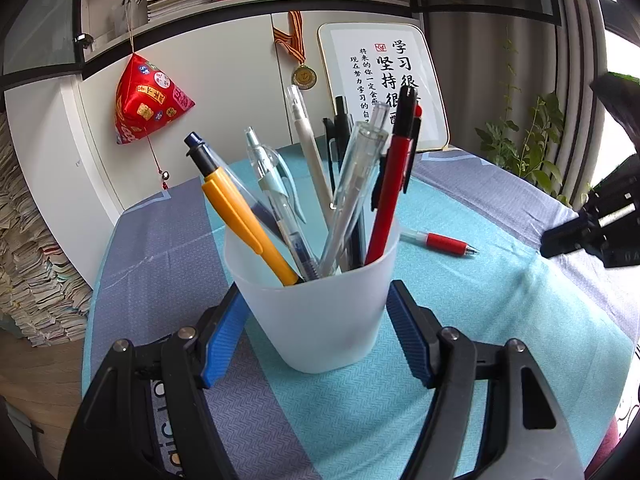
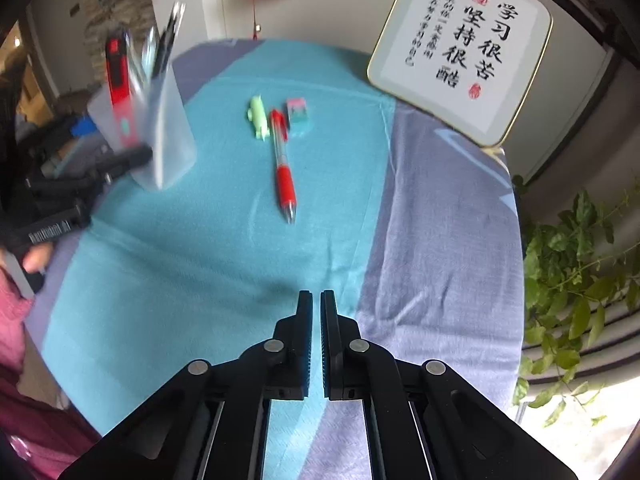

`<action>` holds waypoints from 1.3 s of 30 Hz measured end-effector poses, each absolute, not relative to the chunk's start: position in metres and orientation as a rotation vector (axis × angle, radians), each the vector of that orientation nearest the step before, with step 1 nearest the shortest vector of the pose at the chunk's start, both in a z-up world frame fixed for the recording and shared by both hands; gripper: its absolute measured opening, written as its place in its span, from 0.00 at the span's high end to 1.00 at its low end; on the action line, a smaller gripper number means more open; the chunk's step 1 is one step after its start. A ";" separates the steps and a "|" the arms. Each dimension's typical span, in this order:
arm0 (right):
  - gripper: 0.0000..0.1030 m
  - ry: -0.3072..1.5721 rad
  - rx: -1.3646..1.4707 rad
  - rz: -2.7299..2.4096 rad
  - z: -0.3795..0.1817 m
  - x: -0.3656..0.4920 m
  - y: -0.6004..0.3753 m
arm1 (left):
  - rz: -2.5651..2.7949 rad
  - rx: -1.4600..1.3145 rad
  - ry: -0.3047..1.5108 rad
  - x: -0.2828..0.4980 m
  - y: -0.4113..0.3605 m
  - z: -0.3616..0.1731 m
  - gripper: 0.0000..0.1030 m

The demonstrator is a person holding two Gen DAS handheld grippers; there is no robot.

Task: Organize stationery
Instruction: 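Move the right gripper to the red-and-clear pen and grasp it, then lift the red pen and drop it into the cup, open the right gripper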

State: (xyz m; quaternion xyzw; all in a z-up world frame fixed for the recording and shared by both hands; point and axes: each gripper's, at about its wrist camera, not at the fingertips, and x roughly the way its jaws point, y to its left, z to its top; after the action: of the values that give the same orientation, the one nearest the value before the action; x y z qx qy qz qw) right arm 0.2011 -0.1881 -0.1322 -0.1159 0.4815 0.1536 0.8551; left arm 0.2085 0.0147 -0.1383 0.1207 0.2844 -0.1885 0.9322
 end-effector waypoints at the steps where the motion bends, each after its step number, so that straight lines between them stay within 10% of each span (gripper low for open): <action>1: 0.96 1.006 -0.230 0.335 -0.131 0.207 -0.185 | -0.386 0.247 0.582 0.208 0.014 -0.138 0.33; 7: 0.61 0.998 -0.286 0.335 -0.141 0.257 -0.153 | -0.388 0.236 0.589 0.208 0.016 -0.139 0.32; 13: 0.62 1.019 -0.292 0.343 -0.157 0.287 -0.137 | -0.387 0.238 0.589 0.209 0.016 -0.139 0.32; 15: 0.88 1.013 -0.285 0.370 -0.157 0.288 -0.135 | -0.387 0.237 0.590 0.209 0.016 -0.140 0.32; 29: 0.88 1.091 -0.502 0.389 -0.152 0.172 -0.158 | -0.386 0.239 0.592 0.210 0.016 -0.140 0.32; 34: 0.56 1.038 -0.525 0.343 -0.143 0.173 -0.158 | -0.384 0.242 0.592 0.208 0.016 -0.140 0.32; 39: 0.55 1.000 -0.443 0.410 -0.131 0.200 -0.140 | -0.384 0.242 0.592 0.208 0.016 -0.140 0.32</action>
State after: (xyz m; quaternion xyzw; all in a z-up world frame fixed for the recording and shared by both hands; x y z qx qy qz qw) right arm 0.2001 -0.1396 -0.1314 -0.2091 0.4722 0.1936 0.8342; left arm 0.2079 0.0159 -0.1400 0.1180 0.2892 -0.1877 0.9313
